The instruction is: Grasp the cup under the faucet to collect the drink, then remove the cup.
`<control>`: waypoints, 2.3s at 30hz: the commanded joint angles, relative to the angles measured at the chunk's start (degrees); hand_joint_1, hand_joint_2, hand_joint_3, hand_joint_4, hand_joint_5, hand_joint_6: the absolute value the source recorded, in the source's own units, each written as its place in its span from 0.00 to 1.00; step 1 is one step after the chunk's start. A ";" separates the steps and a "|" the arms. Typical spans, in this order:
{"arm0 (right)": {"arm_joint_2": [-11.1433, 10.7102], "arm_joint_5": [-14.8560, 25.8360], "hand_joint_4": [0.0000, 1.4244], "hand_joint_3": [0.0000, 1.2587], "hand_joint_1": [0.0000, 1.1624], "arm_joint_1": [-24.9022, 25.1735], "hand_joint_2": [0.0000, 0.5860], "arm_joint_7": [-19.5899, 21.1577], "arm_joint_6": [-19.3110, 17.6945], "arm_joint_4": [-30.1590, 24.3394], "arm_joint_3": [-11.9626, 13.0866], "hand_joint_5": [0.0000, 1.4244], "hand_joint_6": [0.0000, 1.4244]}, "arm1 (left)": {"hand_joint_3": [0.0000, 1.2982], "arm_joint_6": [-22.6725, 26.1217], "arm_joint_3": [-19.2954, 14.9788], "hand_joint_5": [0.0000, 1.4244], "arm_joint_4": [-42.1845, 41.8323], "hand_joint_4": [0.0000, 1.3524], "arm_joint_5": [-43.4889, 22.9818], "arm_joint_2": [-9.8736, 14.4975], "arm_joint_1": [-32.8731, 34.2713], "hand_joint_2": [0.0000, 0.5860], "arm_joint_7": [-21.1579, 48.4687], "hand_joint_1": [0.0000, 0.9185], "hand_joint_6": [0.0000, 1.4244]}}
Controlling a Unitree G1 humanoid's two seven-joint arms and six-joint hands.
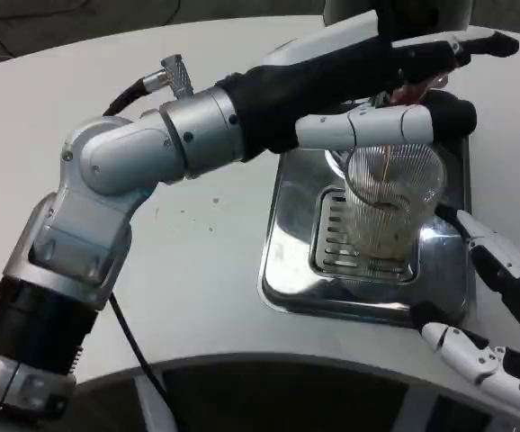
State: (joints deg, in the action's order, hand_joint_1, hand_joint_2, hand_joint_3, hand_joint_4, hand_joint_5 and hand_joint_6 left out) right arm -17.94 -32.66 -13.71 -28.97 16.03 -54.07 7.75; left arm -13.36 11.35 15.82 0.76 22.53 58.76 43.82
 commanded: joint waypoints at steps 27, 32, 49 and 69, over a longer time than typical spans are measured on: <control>3.98 12.87 0.00 0.00 0.47 6.49 0.46 21.72 -17.63 22.74 -1.28 0.00 0.00 | 0.08 -2.07 1.82 0.01 -0.91 0.00 1.95 1.54 -1.80 0.12 1.98 0.00 0.05; 4.26 13.85 0.00 0.00 0.46 8.69 0.45 22.42 -18.58 25.91 -2.73 0.00 0.00 | 0.08 -1.89 1.65 0.02 -1.45 0.00 1.65 2.05 -1.71 0.13 2.29 0.00 0.05; 6.15 14.84 0.00 0.00 0.46 14.87 0.44 25.17 -17.69 32.73 -6.11 0.00 0.00 | 0.08 -1.61 1.00 0.02 -2.86 0.00 0.86 2.83 -1.24 0.13 2.87 0.00 0.05; 7.71 19.21 0.02 0.00 0.51 22.43 0.40 28.40 -22.53 44.68 -6.72 0.03 0.00 | 0.09 -0.07 -0.24 0.02 -6.05 0.00 0.08 3.93 -1.57 0.14 3.60 0.00 0.05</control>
State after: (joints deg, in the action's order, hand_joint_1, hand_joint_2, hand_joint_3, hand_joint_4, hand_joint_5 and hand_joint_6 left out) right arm -11.02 -14.25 8.61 -1.28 -5.18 -10.43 1.44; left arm -13.45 11.00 11.25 1.66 25.94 58.55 45.75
